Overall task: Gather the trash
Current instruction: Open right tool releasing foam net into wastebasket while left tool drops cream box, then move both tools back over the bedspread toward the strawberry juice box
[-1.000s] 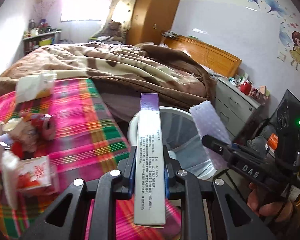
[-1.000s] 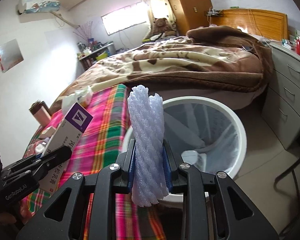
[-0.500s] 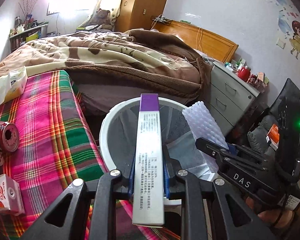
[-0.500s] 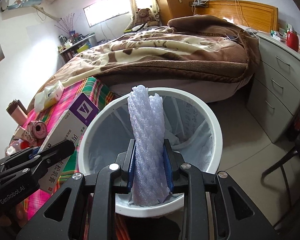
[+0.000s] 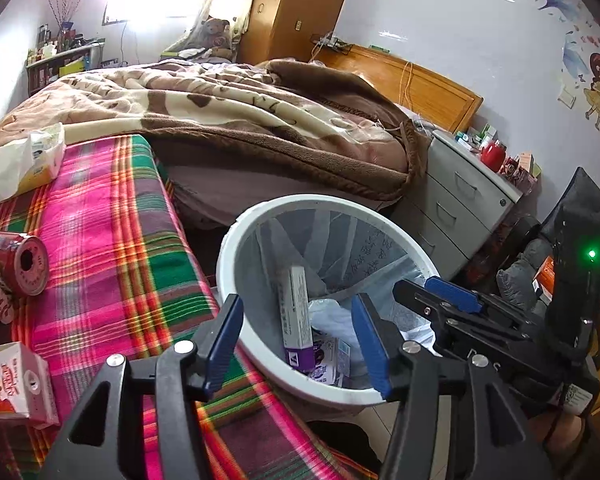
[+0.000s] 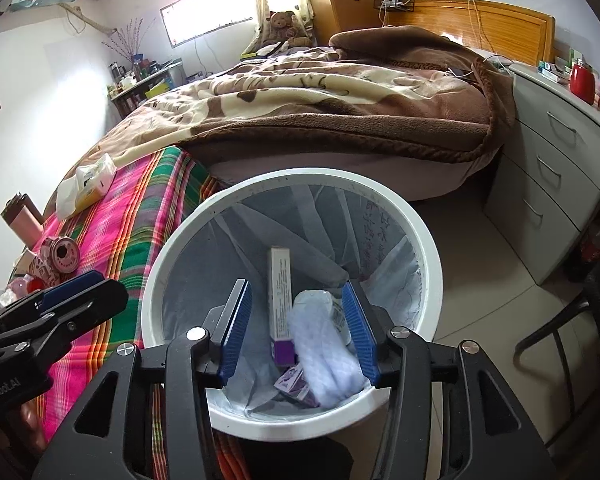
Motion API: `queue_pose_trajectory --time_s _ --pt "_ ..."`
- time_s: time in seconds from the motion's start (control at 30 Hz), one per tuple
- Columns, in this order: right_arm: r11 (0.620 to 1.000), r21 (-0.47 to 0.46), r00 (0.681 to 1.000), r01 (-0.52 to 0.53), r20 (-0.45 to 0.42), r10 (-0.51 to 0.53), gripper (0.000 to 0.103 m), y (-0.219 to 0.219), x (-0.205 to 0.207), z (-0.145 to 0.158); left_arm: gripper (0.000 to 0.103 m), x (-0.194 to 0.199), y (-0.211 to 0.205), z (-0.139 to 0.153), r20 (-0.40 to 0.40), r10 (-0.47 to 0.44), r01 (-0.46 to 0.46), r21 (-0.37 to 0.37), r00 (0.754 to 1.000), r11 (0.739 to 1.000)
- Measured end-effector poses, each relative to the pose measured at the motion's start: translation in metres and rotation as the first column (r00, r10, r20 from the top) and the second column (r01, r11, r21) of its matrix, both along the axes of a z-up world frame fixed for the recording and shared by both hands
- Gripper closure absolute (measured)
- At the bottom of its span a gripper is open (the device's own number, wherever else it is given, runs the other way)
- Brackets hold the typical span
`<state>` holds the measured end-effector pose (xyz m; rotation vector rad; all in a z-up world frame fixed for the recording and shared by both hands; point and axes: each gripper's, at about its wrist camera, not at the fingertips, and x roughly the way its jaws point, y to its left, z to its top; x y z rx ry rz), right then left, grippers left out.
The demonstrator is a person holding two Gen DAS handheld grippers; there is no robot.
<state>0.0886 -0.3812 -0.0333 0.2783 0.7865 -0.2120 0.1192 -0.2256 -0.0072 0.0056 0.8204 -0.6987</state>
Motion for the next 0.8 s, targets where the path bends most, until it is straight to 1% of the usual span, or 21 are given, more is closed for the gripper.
queue_pose_trajectory --time_s 0.17,0.3,0.4,0.47,0.6,0.73,0.8 --pt "1.000 0.004 1.000 -0.011 0.012 0.011 0.054 0.006 -0.001 0.003 0.041 -0.004 0.022 0.001 0.007 0.032 -0.032 -0.010 0.999 0.999" --pt "0.999 0.008 0.998 -0.043 0.039 0.042 0.054 0.018 -0.001 0.009 0.040 -0.010 0.045 0.004 0.033 0.074 -0.073 -0.009 0.997 0.997" --pt "0.997 0.007 0.995 -0.077 0.067 0.076 0.054 0.030 -0.002 0.013 0.040 -0.013 0.065 0.006 0.033 0.101 -0.100 -0.031 0.994 0.995" --pt "0.995 0.008 0.992 -0.099 0.081 0.098 0.054 0.039 -0.001 0.016 0.038 -0.016 0.078 0.007 0.051 0.125 -0.123 -0.031 0.991 0.992" --pt "0.989 0.016 0.984 -0.146 0.104 0.143 0.054 0.057 0.000 0.019 0.036 -0.020 0.107 0.009 0.061 0.164 -0.161 -0.043 0.985 0.986" --pt "0.980 0.023 0.975 -0.196 0.107 0.193 0.054 0.077 0.005 0.018 0.036 -0.023 0.133 0.007 0.075 0.216 -0.215 -0.023 0.974 0.976" --pt "0.975 0.020 0.970 -0.221 0.105 0.218 0.054 0.087 0.006 0.017 0.035 -0.025 0.149 0.008 0.081 0.246 -0.244 -0.036 0.966 0.969"
